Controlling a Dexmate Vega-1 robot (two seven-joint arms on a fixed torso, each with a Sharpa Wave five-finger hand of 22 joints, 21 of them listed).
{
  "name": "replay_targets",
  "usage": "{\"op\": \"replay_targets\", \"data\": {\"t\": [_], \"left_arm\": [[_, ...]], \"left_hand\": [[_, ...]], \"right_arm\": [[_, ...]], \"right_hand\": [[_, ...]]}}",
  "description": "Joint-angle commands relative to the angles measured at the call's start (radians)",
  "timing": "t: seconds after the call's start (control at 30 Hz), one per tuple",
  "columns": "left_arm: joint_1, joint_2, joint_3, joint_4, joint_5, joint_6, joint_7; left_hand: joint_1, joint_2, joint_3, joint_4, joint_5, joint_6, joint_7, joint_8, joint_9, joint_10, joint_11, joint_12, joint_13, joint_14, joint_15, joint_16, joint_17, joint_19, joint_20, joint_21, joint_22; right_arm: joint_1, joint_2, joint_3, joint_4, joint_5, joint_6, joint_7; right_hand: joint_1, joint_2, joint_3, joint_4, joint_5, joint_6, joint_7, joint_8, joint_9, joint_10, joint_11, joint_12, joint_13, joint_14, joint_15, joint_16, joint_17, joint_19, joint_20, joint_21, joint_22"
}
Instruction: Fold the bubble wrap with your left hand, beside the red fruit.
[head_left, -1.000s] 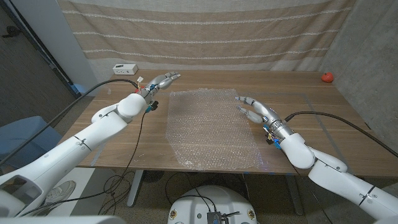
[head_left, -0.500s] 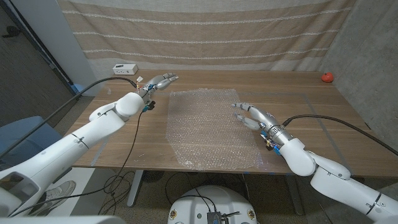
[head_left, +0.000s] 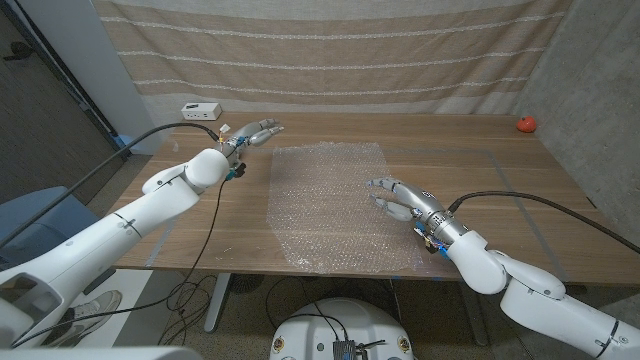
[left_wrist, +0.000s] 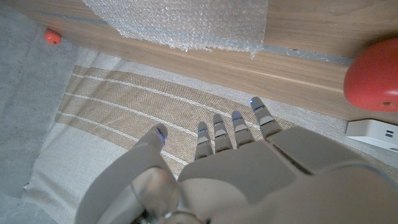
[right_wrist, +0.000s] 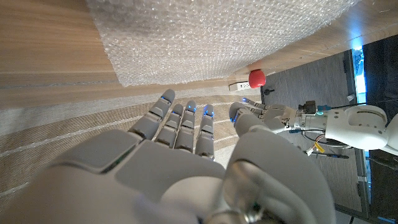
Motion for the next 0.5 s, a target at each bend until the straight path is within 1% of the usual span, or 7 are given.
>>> {"op": "replay_targets", "data": {"t": [0.03, 0.17, 0.27, 0.37, 0.5], "left_arm": [[-0.024, -0.011, 0.017, 0.038, 0.023, -0.004, -0.017], [-0.032, -0.012, 0.023, 0.044, 0.032, 0.0, -0.022], [-0.036, -0.013, 0.027, 0.045, 0.041, 0.007, -0.02], [-0.042, -0.012, 0.036, 0.037, 0.065, 0.031, -0.014], [-0.046, -0.011, 0.044, 0.028, 0.088, 0.057, -0.008]], "left_hand": [[0.015, 0.001, 0.005, -0.008, -0.004, 0.008, -0.003, -0.002, 0.005, 0.008, -0.005, -0.002, 0.002, 0.011, 0.004, -0.003, 0.0, 0.008, 0.003, -0.003, 0.005], [0.019, 0.0, 0.007, -0.011, -0.005, 0.006, -0.005, -0.003, 0.005, 0.008, -0.007, -0.004, 0.002, 0.016, 0.005, -0.003, 0.0, 0.011, 0.003, -0.003, 0.005], [0.022, 0.0, 0.009, -0.013, -0.006, 0.006, -0.005, -0.004, 0.006, 0.008, -0.008, -0.005, 0.002, 0.021, 0.005, -0.002, 0.0, 0.013, 0.003, -0.003, 0.005], [0.03, -0.001, 0.013, -0.018, -0.007, 0.011, -0.006, -0.003, 0.006, 0.014, -0.02, -0.006, 0.002, 0.034, 0.001, -0.001, 0.0, 0.026, 0.001, -0.001, 0.005], [0.04, -0.001, 0.019, -0.024, -0.007, 0.014, -0.007, -0.003, 0.006, 0.019, -0.024, -0.007, 0.002, 0.048, -0.007, 0.001, 0.0, 0.042, 0.001, 0.003, 0.006]], "right_arm": [[-0.024, -0.014, -0.026, -0.036, -0.051, -0.065, 0.016], [-0.026, -0.018, -0.037, -0.041, -0.066, -0.079, 0.02], [-0.031, -0.018, -0.045, -0.044, -0.073, -0.092, 0.02], [-0.039, -0.018, -0.05, -0.045, -0.085, -0.101, 0.008], [-0.057, -0.021, -0.053, -0.052, -0.112, -0.124, -0.016]], "right_hand": [[0.018, -0.004, 0.005, -0.012, 0.003, 0.015, 0.0, 0.005, 0.004, 0.014, 0.001, 0.004, 0.003, 0.013, -0.014, 0.004, 0.0, 0.014, -0.004, 0.008, 0.004], [0.023, -0.004, 0.006, -0.015, 0.003, 0.025, 0.002, 0.006, 0.004, 0.026, 0.006, 0.006, 0.003, 0.02, -0.013, 0.006, 0.0, 0.019, -0.003, 0.009, 0.004], [0.026, -0.003, 0.006, -0.016, 0.002, 0.029, 0.0, 0.006, 0.004, 0.028, 0.003, 0.005, 0.003, 0.027, -0.019, 0.008, 0.0, 0.02, 0.005, 0.008, 0.004], [0.031, -0.001, 0.007, -0.018, 0.003, 0.038, 0.002, 0.007, 0.004, 0.035, 0.0, 0.006, 0.003, 0.037, -0.026, 0.011, 0.001, 0.02, 0.014, 0.008, 0.005], [0.046, -0.003, 0.008, -0.028, 0.003, 0.079, 0.013, 0.018, 0.006, 0.055, 0.0, 0.01, 0.004, 0.06, -0.024, 0.018, 0.002, 0.03, 0.026, 0.009, 0.006]]}}
